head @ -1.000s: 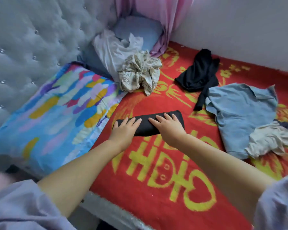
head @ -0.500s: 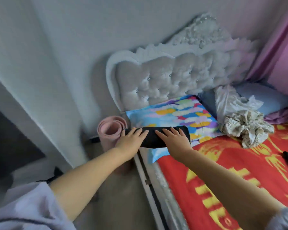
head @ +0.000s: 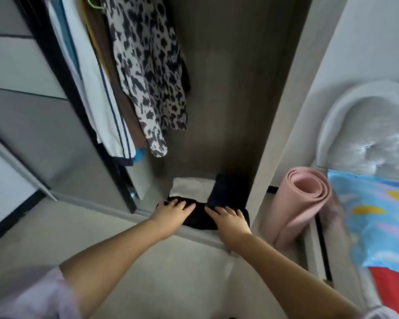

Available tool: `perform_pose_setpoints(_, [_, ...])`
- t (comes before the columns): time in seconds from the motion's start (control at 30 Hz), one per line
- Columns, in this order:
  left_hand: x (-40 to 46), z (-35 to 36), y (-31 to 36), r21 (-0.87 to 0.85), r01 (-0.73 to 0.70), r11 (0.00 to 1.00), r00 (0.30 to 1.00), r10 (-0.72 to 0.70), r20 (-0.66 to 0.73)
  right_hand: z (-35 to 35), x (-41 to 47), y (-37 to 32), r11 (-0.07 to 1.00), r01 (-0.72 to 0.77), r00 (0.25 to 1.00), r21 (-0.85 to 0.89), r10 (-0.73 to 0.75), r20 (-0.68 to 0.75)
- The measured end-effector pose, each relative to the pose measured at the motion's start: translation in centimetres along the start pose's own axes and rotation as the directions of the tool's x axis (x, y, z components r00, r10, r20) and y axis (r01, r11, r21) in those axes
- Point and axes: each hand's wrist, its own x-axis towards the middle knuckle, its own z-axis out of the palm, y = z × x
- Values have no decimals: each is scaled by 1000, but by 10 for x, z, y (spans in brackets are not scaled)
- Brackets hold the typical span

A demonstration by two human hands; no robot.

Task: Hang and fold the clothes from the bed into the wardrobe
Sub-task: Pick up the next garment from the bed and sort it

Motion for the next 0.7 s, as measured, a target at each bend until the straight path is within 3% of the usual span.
perform_pose_setpoints(0.23, [52,38,-60,-30,-6,1000,999,7,53,12,92,-16,999,31,996,18,-33,79])
perform_pose_setpoints(0.47, [191,74,-129,-57,-61,996,996,65,61,33,237,3,996,-57,988,67,47,149])
perform_pose_setpoints(0.6, [262,89,-166,-135,-87,987,983,107,149,44,317,12,994,-93,975,59,79,207])
perform_pose_setpoints(0.7, [320,125,-191,-79,-97,992,990,105,96,60,380,19,994,-105,968,34,95,231])
